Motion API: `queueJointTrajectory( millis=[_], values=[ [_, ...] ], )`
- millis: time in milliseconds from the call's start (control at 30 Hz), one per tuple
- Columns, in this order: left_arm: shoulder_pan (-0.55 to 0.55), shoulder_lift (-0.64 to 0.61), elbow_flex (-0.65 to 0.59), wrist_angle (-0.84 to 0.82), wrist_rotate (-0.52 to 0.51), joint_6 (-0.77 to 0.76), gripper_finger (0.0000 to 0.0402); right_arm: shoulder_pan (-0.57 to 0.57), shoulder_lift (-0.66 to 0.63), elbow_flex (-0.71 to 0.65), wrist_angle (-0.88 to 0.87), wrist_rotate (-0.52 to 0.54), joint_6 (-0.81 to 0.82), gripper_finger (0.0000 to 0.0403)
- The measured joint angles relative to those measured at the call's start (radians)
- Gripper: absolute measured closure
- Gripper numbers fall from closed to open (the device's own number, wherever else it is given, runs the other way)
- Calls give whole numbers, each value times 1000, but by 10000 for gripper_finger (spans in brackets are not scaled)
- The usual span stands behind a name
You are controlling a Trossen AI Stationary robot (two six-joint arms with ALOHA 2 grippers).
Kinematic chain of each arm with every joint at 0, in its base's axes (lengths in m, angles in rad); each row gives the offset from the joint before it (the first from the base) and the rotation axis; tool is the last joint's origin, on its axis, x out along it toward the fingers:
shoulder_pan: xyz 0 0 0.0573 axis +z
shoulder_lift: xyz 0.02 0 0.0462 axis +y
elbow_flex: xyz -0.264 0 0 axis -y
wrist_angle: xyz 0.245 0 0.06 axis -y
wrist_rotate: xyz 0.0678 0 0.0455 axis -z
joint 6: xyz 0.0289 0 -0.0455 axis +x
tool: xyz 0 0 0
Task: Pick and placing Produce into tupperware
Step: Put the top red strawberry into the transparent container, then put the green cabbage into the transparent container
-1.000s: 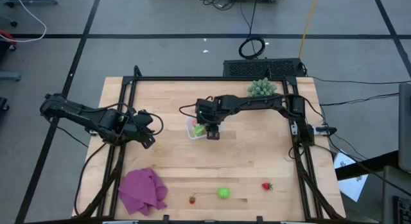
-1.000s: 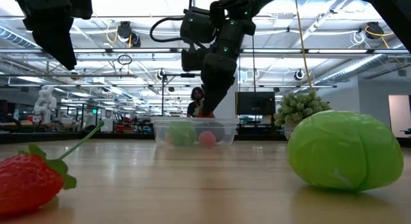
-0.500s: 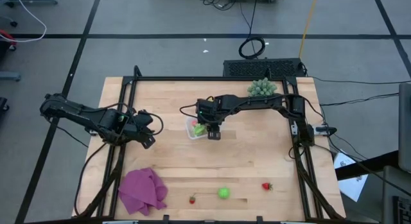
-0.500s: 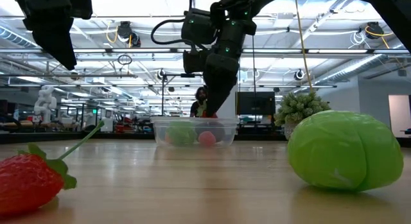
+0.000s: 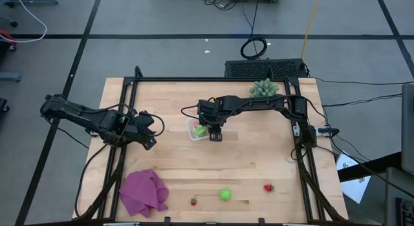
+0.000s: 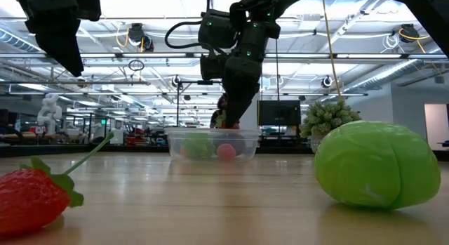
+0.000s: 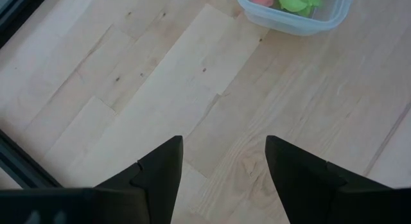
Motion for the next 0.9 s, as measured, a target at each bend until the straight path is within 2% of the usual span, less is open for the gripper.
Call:
queueJointTrajectory(
  millis=[500, 900],
  values=[
    [0, 0, 0, 0, 0, 0, 174, -11, 0, 0, 0, 1, -9, 244],
    [0, 0, 0, 0, 0, 6, 174, -30, 0, 0, 8, 3, -16, 207]
  ],
)
